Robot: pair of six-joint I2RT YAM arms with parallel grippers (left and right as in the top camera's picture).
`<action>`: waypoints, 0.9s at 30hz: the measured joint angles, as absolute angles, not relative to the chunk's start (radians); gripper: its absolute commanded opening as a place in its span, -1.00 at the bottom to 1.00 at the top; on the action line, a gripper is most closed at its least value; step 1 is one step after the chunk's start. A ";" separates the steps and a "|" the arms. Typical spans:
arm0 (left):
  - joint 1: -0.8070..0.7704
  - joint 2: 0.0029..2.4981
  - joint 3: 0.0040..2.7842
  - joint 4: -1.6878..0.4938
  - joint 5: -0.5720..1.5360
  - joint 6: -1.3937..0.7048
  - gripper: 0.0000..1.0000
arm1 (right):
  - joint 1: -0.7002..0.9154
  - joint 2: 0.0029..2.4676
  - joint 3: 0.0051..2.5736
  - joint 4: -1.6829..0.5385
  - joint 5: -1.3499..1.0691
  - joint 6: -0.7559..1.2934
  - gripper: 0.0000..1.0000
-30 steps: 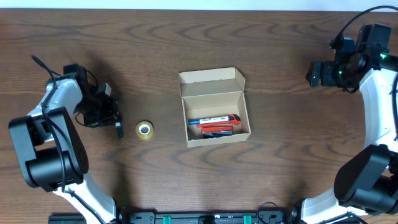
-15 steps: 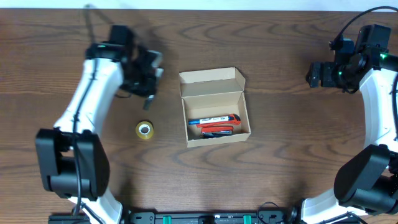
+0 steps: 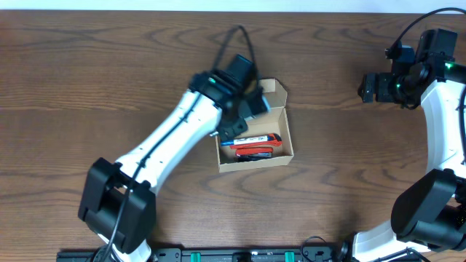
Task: Pack container
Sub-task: 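Carry the white marker into the box and release it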
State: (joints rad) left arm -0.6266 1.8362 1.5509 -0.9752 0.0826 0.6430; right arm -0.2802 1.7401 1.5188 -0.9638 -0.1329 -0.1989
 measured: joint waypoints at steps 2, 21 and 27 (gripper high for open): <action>-0.657 1.836 1.551 -0.969 0.065 0.660 -0.88 | -0.280 1.740 1.519 -0.964 -0.133 -0.199 0.98; -0.683 1.872 1.551 -0.910 0.091 0.686 -0.88 | -0.280 1.740 1.519 -0.971 -0.133 -0.199 0.98; -0.683 1.941 1.551 -0.909 0.110 0.686 -0.88 | -0.280 1.740 1.519 -0.976 -0.133 -0.199 0.99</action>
